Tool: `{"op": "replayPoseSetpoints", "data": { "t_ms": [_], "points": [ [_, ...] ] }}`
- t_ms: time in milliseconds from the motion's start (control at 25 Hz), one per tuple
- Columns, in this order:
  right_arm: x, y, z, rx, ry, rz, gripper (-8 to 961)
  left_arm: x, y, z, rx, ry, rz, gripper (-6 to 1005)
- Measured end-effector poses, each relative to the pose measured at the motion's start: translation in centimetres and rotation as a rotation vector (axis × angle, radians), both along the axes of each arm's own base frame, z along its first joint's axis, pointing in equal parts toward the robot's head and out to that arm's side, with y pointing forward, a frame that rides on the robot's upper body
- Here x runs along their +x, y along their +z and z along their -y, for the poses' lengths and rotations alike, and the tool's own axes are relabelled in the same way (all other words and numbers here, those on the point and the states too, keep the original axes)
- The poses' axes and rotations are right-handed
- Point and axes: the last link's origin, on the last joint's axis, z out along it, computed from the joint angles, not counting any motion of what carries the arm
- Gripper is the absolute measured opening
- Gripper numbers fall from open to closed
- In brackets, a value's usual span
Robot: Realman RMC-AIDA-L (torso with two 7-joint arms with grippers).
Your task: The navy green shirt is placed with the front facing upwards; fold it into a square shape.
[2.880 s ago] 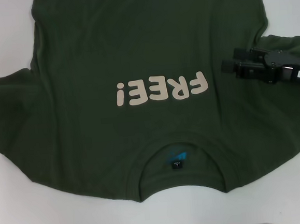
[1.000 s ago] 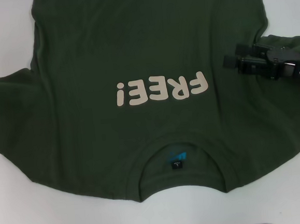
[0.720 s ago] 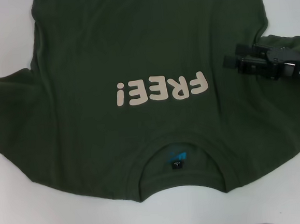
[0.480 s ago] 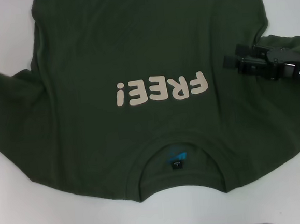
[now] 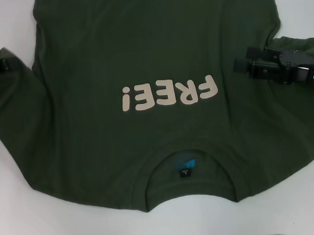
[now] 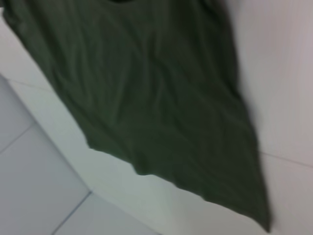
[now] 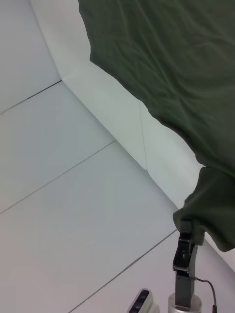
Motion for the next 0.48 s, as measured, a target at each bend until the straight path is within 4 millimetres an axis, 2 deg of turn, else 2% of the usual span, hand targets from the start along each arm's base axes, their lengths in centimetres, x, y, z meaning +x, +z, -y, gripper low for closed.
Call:
{"op": "replayPoseSetpoints", "data": {
  "t_ms": [480],
  "points": [
    [-0.1,-0.2,0.1,-0.002,0.005,0.0,914,2.4,-3.1,-0.8,-0.041,-0.051,0.078,5]
  ]
}}
